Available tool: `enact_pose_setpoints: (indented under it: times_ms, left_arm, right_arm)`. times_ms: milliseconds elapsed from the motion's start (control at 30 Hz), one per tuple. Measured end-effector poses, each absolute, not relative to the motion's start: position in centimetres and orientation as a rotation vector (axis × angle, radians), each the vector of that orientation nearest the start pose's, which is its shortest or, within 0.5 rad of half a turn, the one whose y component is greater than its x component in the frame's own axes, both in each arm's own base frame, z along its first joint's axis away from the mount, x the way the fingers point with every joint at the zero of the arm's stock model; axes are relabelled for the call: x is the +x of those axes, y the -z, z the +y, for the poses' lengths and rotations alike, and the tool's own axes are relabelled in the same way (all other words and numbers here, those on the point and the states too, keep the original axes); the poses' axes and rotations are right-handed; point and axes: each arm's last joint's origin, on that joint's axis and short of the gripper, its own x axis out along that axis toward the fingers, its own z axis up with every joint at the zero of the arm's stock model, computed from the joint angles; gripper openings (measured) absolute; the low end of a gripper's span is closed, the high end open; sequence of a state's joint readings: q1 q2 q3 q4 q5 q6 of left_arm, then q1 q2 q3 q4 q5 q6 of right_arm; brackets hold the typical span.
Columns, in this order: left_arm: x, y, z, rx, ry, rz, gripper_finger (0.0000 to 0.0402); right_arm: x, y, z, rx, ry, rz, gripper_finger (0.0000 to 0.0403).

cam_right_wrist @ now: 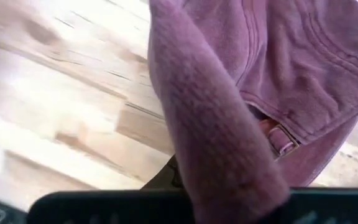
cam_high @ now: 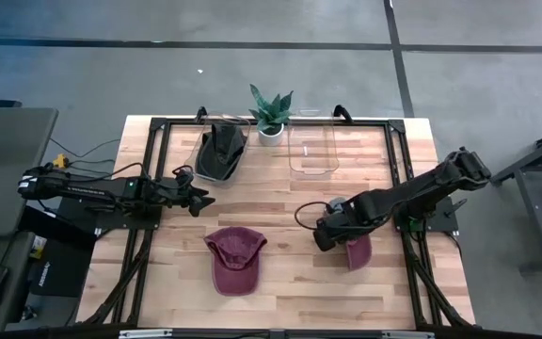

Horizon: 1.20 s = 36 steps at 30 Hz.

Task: Pick & Place hat
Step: Put the right red cap into the right transparent bin

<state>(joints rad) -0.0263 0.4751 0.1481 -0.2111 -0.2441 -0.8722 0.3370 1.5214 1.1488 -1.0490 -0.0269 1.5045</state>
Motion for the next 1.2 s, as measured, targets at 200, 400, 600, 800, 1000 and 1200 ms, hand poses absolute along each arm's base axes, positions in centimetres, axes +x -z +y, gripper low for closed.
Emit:
enact_pose_setpoints:
  times_ms: [200, 400, 600, 800, 1000, 1200]
  left_arm:
    - [11.9, -15.3, 0.4, -0.775, -0.429, 0.405, 0.0261]
    - [11.9, -15.3, 0.4, -0.775, -0.429, 0.405, 0.0261]
    - [11.9, -15.3, 0.4, -0.775, -0.429, 0.405, 0.0261]
    - [11.9, -15.3, 0.4, -0.775, -0.430, 0.405, 0.0261]
    - [11.9, -15.3, 0.4, -0.775, -0.429, 0.405, 0.0261]
    - [11.9, -15.3, 0.4, -0.775, -0.429, 0.405, 0.0261]
  right_arm:
    - [25.7, -27.2, 8.8, 0.924, 0.785, 1.240, 0.0013]
    - [26.0, -30.9, 8.0, 0.865, 0.779, 1.160, 0.0013]
    - [26.8, -34.1, 5.7, 0.808, 0.788, 1.016, 0.0013]
    - [27.4, -36.9, 2.9, 0.733, 0.804, 0.878, 0.0013]
    - [28.0, -37.8, -0.2, 0.669, 0.836, 0.803, 0.0013]
    - [28.5, -38.1, -3.8, 0.578, 0.934, 0.702, 0.0013]
